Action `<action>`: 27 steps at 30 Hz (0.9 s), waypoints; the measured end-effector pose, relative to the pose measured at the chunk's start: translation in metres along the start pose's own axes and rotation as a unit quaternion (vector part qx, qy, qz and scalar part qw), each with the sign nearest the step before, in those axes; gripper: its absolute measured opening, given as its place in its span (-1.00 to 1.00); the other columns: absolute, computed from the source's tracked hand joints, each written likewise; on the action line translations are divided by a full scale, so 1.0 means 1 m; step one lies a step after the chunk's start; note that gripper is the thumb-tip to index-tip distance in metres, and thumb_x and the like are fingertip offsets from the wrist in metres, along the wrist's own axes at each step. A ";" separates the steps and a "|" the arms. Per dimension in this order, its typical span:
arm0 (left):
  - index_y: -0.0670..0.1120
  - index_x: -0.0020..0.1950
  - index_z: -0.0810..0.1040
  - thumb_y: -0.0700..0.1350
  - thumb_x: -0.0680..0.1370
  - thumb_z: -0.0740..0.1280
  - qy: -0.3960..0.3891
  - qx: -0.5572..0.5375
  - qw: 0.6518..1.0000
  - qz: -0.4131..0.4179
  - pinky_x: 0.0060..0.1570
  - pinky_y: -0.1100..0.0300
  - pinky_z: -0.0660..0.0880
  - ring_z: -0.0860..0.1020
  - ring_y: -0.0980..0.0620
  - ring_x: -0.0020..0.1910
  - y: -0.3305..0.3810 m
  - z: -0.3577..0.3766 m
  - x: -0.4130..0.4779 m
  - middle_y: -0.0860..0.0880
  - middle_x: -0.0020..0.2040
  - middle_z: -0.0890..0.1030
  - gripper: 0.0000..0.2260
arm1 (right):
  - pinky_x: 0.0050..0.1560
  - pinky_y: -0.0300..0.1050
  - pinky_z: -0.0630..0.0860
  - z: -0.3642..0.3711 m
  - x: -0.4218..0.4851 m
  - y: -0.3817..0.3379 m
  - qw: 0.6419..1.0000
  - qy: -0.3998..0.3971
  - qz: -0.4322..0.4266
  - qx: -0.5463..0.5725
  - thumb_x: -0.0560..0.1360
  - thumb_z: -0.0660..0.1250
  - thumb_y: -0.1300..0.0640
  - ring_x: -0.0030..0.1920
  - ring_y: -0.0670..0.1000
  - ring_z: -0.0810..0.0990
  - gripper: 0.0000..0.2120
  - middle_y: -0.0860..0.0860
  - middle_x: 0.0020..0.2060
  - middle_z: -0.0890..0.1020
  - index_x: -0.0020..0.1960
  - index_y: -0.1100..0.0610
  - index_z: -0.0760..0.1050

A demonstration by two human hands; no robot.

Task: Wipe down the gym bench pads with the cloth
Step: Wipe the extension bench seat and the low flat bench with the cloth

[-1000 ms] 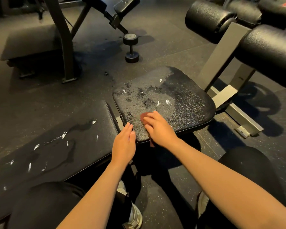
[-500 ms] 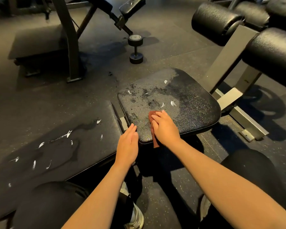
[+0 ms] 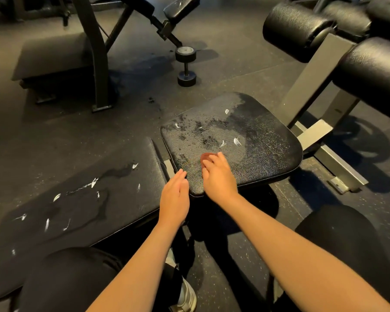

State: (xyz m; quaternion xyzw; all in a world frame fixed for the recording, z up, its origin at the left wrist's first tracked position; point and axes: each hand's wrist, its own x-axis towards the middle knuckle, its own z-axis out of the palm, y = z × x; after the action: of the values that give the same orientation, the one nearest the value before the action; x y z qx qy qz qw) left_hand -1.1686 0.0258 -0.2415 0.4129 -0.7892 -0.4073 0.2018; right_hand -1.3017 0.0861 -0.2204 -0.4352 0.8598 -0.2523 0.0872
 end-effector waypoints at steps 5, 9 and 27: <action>-0.12 0.50 0.43 -0.15 0.71 0.09 0.006 -0.019 1.000 -0.009 0.41 0.39 0.10 0.32 0.13 0.48 0.003 -0.001 0.004 -0.01 0.52 0.41 -0.63 | 0.57 0.06 0.08 0.012 -0.004 -0.005 0.993 -0.055 -0.106 0.010 0.68 0.14 0.10 0.58 0.13 0.09 -0.64 0.06 0.48 0.39 0.41 0.14 0.50; -0.09 0.51 0.43 -0.09 0.72 0.09 -0.005 0.004 1.000 0.007 0.54 0.18 0.12 0.28 0.15 0.51 0.001 -0.002 0.001 0.02 0.54 0.37 -0.63 | 0.57 0.04 0.09 -0.002 0.006 0.014 0.999 -0.019 -0.030 -0.008 0.69 0.11 0.06 0.59 0.08 0.06 -0.63 0.00 0.52 0.33 0.44 0.07 0.47; -0.11 0.46 0.49 -0.11 0.71 0.12 0.026 -0.008 0.999 -0.023 0.38 0.36 0.14 0.36 0.09 0.46 -0.004 0.000 0.010 -0.02 0.48 0.46 -0.64 | 0.55 0.07 0.13 0.009 -0.009 -0.009 0.992 -0.060 -0.109 -0.014 0.66 0.14 0.12 0.60 0.11 0.02 -0.63 -0.01 0.48 0.38 0.43 0.08 0.48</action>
State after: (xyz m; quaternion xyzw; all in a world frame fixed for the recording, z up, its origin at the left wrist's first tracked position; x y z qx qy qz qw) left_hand -1.1727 0.0162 -0.2448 0.4396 -0.7708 -0.4075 0.2159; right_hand -1.2865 0.0856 -0.2244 -0.5419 0.8038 -0.2217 0.1048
